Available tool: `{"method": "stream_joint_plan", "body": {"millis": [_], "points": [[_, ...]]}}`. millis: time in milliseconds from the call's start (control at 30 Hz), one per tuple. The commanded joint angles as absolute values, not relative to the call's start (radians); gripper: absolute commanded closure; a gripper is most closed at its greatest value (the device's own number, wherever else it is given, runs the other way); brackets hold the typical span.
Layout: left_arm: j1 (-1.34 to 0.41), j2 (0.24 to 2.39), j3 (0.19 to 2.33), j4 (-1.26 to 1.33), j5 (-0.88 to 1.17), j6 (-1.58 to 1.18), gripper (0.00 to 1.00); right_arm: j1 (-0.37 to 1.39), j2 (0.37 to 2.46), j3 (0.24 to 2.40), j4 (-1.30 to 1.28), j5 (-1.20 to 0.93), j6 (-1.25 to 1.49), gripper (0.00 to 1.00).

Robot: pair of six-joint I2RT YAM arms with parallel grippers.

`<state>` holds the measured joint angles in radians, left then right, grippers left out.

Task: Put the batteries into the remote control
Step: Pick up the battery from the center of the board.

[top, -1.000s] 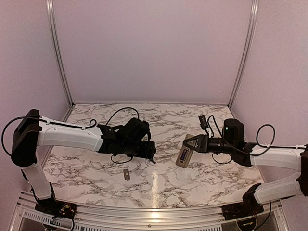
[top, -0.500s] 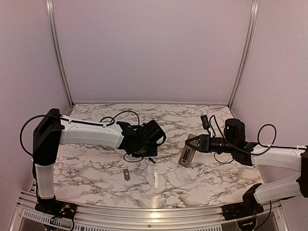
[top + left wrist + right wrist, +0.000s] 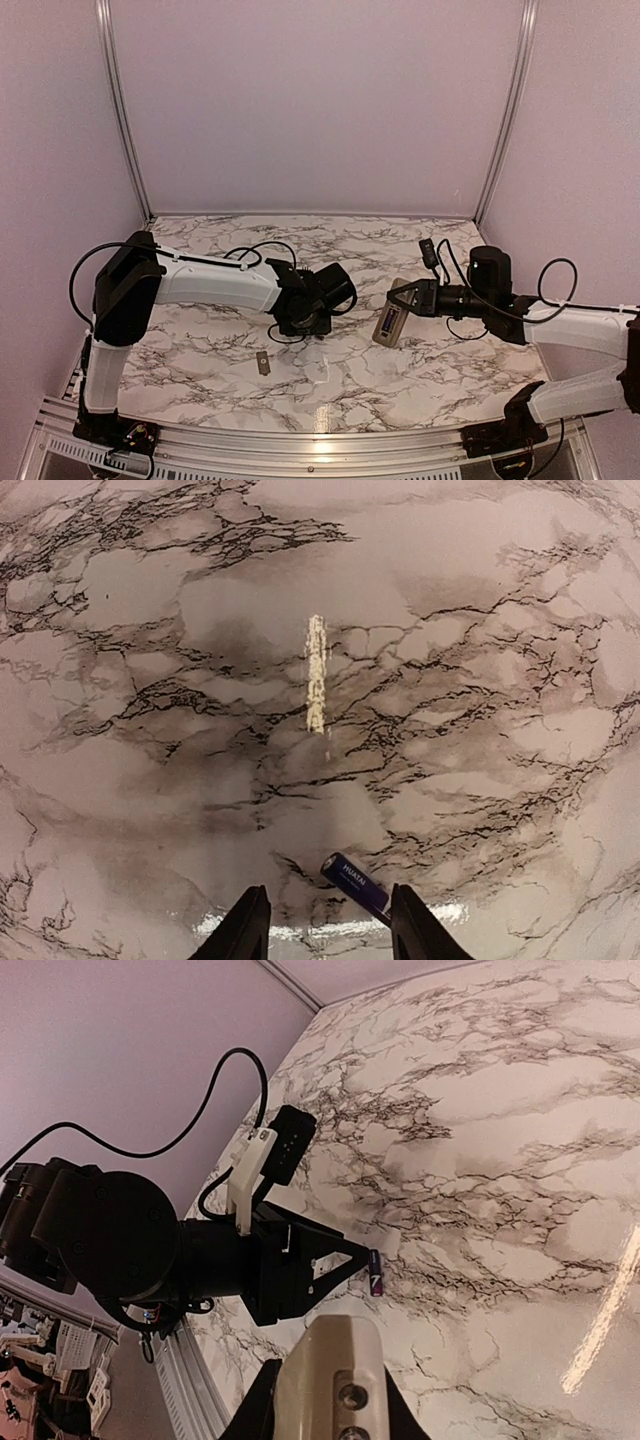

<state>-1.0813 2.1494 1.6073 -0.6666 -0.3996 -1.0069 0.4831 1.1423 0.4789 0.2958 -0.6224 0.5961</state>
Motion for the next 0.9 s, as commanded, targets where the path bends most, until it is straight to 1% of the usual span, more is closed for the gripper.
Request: {"method": "stream_joint_plan", "body": {"millis": [0,400,633,733,867], "points": [[-1.087,2.187,1.650,-0.711,-0.426,-1.010,0.57,0.474,1.119,0.476,0.292,-0.632,0.583,1.00],[-1.086,2.254,1.713,-0.747,-0.422,-0.970,0.59,0.475,1.111,0.460,0.310,-0.637,0.598,1.00],[-1.090,2.283,1.736,-0.766,-0.410,-0.950,0.64,0.474,1.114,0.466,0.302,-0.634,0.595,1.00],[-1.094,2.285,1.736,-0.768,-0.408,-0.946,0.69,0.474,1.116,0.468,0.302,-0.631,0.593,1.00],[-1.101,2.285,1.735,-0.769,-0.404,-0.930,0.79,0.474,1.123,0.471,0.303,-0.636,0.595,1.00]]}}
